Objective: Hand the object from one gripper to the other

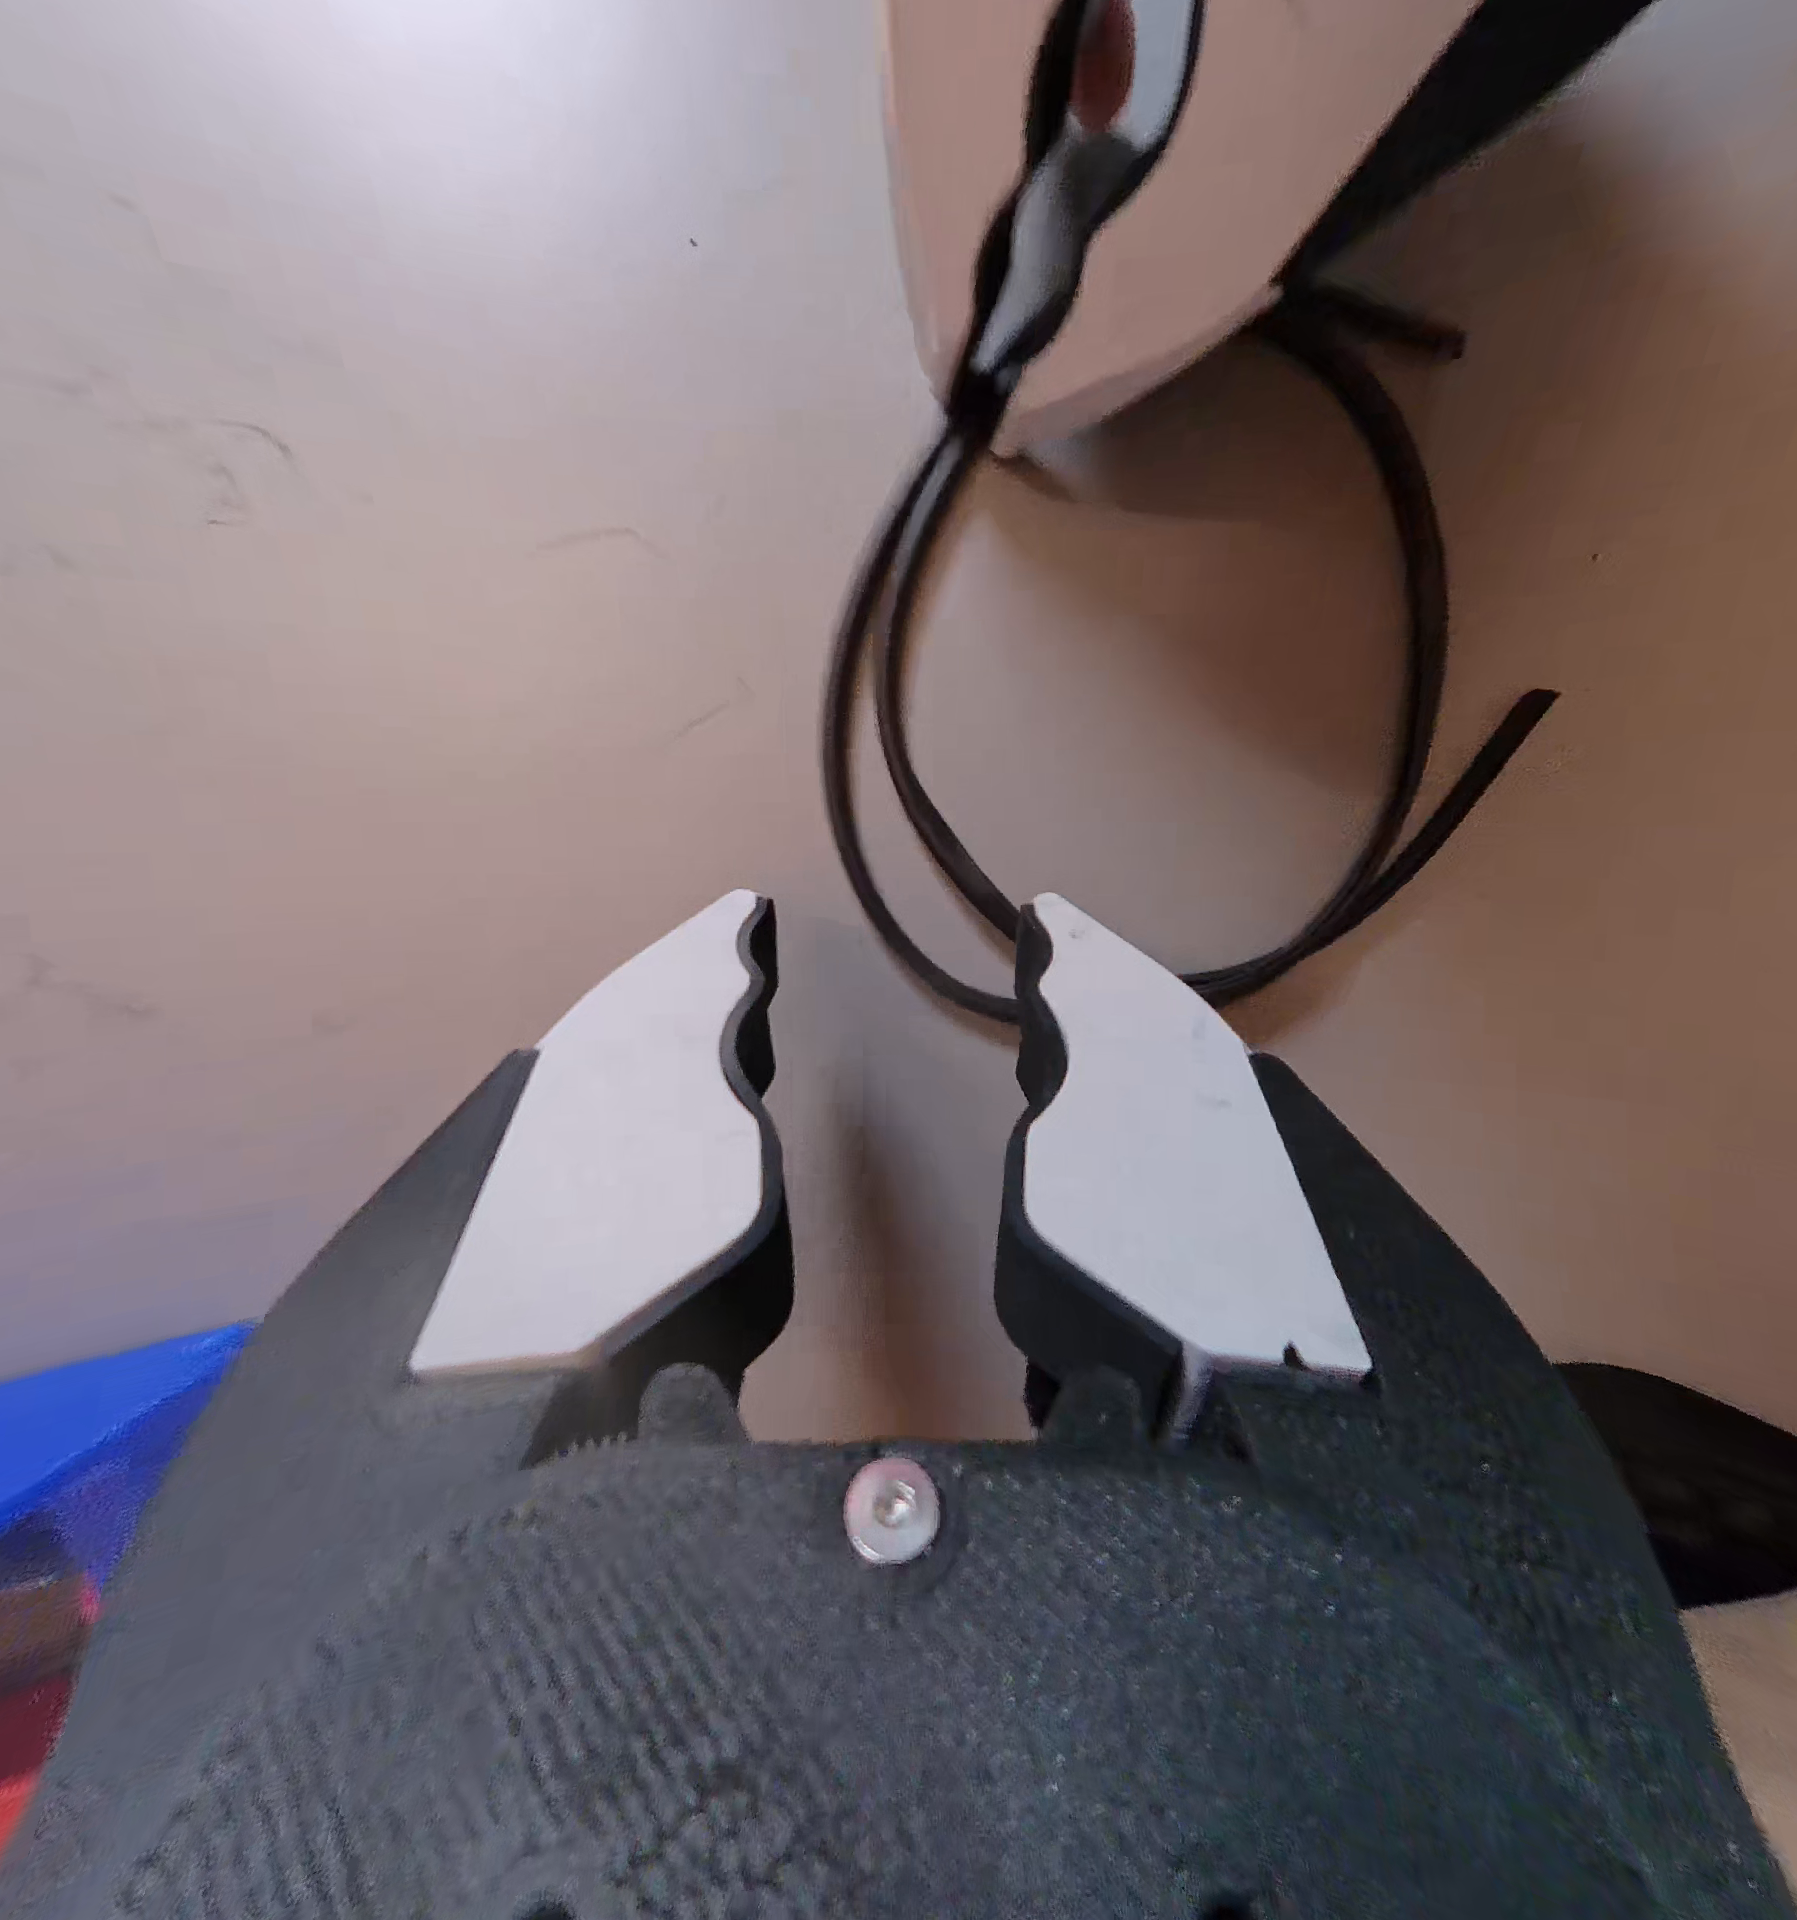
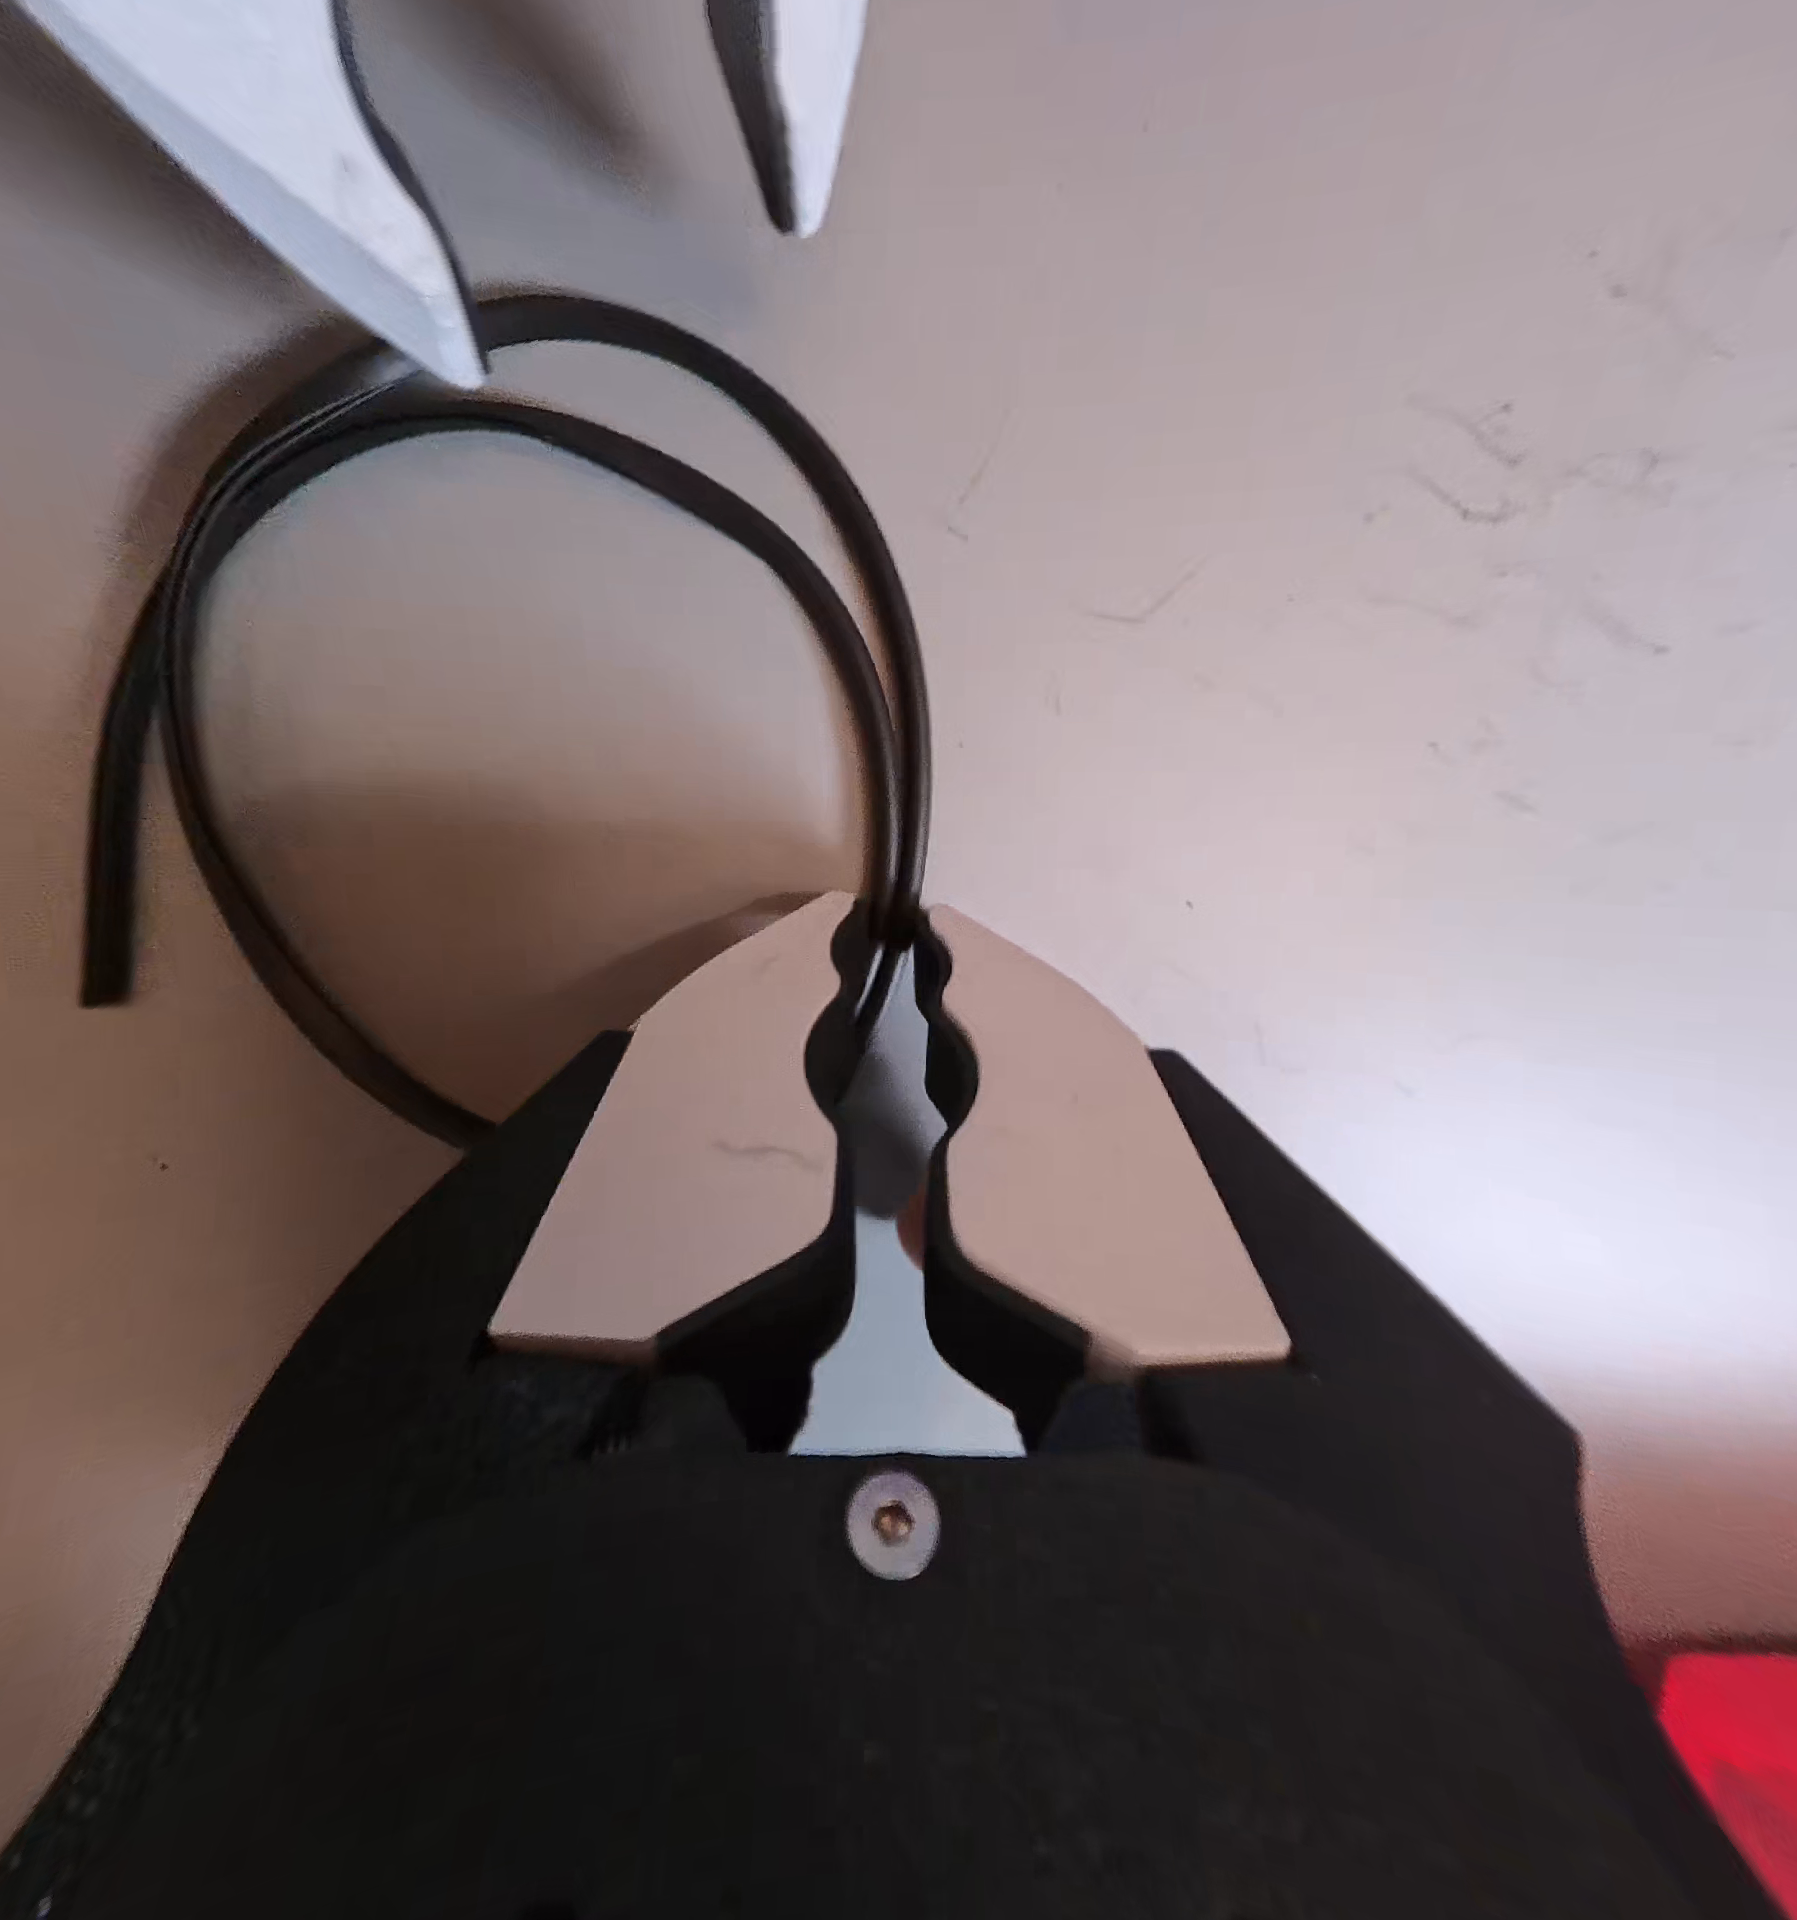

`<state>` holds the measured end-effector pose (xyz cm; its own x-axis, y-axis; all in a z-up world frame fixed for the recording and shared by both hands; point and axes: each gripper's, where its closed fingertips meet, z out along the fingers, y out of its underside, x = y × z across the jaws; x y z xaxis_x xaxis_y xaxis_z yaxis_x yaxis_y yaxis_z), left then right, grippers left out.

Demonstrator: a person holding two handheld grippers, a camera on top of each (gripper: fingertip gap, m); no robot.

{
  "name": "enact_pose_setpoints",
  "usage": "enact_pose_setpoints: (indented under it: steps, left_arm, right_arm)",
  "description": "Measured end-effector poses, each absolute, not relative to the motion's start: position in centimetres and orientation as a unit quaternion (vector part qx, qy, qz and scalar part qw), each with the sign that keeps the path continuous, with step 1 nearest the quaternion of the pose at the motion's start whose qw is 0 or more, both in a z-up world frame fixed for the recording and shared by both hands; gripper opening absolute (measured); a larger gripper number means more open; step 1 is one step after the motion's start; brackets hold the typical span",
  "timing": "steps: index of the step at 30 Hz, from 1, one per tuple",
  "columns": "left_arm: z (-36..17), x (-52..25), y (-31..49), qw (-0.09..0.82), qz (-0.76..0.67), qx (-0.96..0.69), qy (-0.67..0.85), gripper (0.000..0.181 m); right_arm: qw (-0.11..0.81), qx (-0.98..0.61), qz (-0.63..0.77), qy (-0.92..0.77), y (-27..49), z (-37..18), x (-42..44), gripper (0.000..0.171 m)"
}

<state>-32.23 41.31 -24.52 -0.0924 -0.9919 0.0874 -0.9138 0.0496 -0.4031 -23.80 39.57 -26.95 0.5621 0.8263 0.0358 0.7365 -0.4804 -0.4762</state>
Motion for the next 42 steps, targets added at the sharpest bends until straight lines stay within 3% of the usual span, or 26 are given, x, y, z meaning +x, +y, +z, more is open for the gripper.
enact_pose_setpoints:
  steps: [1, 4, 8, 13, 16, 18, 21, 23, 33, 38, 42]
  left_arm:
    - [-23.9, -32.3, 41.6, 0.123, -0.182, -0.664, 0.715, 0.043]
    - [-20.4, -32.3, 43.0, 0.205, -0.194, -0.658, 0.698, 0.038]
    - [-12.5, -31.5, 45.5, 0.394, -0.234, -0.624, 0.633, 0.037]
    - [-5.7, -31.8, 46.2, 0.52, -0.283, -0.587, 0.552, 0.037]
    - [-4.4, -32.4, 46.3, 0.547, -0.272, -0.578, 0.541, 0.036]
    - [-4.0, -32.7, 46.2, 0.551, -0.272, -0.576, 0.539, 0.036]
    - [-3.6, -33.1, 46.2, 0.558, -0.273, -0.576, 0.531, 0.035]
    - [-3.8, -33.3, 46.4, 0.557, -0.27, -0.579, 0.53, 0.035]
    - [-4.7, -35.3, 49.5, 0.572, -0.221, -0.618, 0.492, 0.031]
    - [-6.4, -39.7, 53.5, 0.545, -0.162, -0.688, 0.451, 0.03]
    - [-9.0, -44.1, 58.2, 0.482, -0.115, -0.768, 0.405, 0.029]
  right_arm:
    - [0.222, -0.852, 0.108, -0.462, 39.3, -26.9, -24.1, 0.008]
    - [0.231, -0.828, 0.138, -0.492, 37.7, -25.3, -25.1, 0.007]
    - [0.342, -0.813, 0.088, -0.463, 39.2, -15.8, -22.1, 0.007]
    - [0.413, -0.832, -0.135, -0.346, 43.8, -3.1, -8.6, 0.007]
    - [0.386, -0.852, -0.235, -0.266, 45.9, -0.1, -0.2, 0.007]
    - [0.338, -0.871, -0.269, -0.233, 46.8, -1.3, 4.1, 0.008]
    - [0.241, -0.906, -0.279, -0.207, 47.4, -7.4, 8.2, 0.013]
    - [0.201, -0.919, -0.26, -0.216, 47.1, -11.2, 8.2, 0.042]
    - [0.424, -0.841, 0.003, -0.335, 42.0, -13.3, -9.3, 0.04]
    - [0.549, -0.776, 0.152, -0.272, 37.7, -15.0, -14.8, 0.042]
    - [0.636, -0.73, 0.169, -0.186, 37.7, -15.9, -14.1, 0.041]
